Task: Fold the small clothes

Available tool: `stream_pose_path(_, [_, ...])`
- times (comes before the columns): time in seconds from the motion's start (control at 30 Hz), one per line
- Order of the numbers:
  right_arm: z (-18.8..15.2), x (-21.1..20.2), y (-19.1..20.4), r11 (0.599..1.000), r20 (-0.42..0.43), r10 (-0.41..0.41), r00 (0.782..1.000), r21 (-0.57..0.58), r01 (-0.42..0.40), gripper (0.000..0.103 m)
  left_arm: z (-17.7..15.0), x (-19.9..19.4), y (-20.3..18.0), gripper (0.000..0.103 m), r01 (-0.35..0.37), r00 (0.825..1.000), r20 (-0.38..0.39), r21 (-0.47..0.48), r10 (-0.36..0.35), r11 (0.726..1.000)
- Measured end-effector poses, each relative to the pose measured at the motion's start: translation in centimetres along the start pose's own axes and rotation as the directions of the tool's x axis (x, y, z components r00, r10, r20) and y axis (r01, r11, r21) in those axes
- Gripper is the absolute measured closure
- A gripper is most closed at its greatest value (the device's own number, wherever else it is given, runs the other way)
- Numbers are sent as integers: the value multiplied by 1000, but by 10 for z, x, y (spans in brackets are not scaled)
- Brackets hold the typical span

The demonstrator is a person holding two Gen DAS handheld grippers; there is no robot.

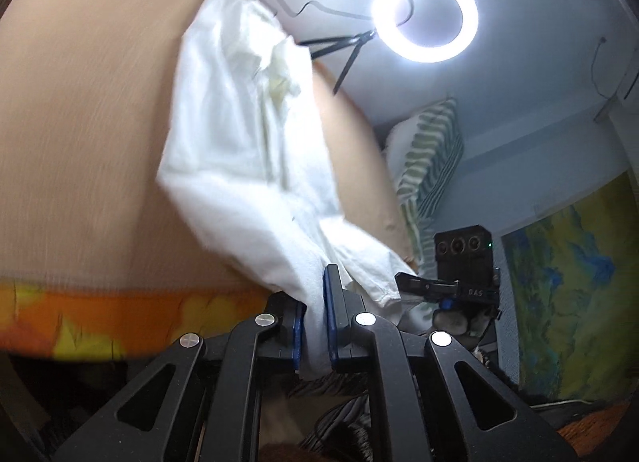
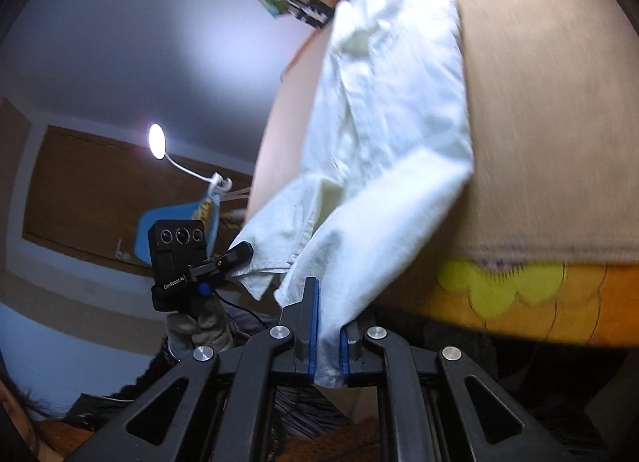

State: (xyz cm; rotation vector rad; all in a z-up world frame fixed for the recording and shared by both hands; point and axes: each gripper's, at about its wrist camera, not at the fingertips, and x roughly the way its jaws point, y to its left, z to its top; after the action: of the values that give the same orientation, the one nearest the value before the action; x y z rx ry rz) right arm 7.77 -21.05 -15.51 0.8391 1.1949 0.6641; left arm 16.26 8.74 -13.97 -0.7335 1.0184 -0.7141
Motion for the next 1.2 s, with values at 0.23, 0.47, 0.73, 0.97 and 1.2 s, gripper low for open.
stream_pose_path(0.23, [52,-1,14,1000,53,-11,999,-22,12,96,56,6,-9,95,-23,999,45,38,21,999])
stream_pose_path(0.47, [113,15,1,998,73,-61,996,39,58,96,99,32,12,95,-70,996,64,17,69,997])
stream_pose_path(0.73, [143,32,-45,981,66,-110,992,170,97,96,124,56,43,95,-137,990,39,5,137,991])
stream_pose_path(0.97, [146,30,-49,986,63,-82,995,153,72,78,127,56,40,83,-176,983,58,63,172,982])
stream_pose_path(1.2, [134,-18,-24,996,162,-95,982,10,94,68,128,13,7,54,-231,958,215,177,191,957])
